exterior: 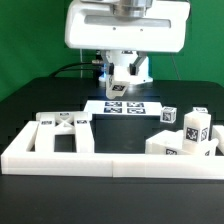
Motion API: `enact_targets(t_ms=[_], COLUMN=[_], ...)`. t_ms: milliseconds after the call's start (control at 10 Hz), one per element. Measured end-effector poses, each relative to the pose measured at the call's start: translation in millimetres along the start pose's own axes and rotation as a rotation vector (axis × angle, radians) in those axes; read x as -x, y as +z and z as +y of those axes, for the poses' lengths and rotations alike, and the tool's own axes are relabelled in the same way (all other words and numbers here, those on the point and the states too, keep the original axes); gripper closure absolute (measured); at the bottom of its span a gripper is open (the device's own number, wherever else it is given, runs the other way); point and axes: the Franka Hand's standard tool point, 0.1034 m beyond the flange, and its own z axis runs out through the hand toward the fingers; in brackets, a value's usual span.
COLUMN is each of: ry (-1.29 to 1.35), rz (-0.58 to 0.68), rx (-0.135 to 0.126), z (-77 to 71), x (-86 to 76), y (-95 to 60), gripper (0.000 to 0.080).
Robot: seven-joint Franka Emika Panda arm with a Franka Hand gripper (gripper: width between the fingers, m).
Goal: Assemble chair
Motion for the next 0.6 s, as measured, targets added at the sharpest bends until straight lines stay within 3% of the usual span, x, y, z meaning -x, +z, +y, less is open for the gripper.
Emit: enact_targets(t_ms=[100, 300, 600], ry=[0.016, 0.045, 0.029], rz=[0.041, 0.166, 0.344], rx=[-0.010, 0.000, 0.047], z=[-7.5, -19.9, -10.5], x=[-8.1, -27.6, -28.8], y=[-3.3, -10.5, -7.4], gripper=[0.0508, 0.0508, 0.0508])
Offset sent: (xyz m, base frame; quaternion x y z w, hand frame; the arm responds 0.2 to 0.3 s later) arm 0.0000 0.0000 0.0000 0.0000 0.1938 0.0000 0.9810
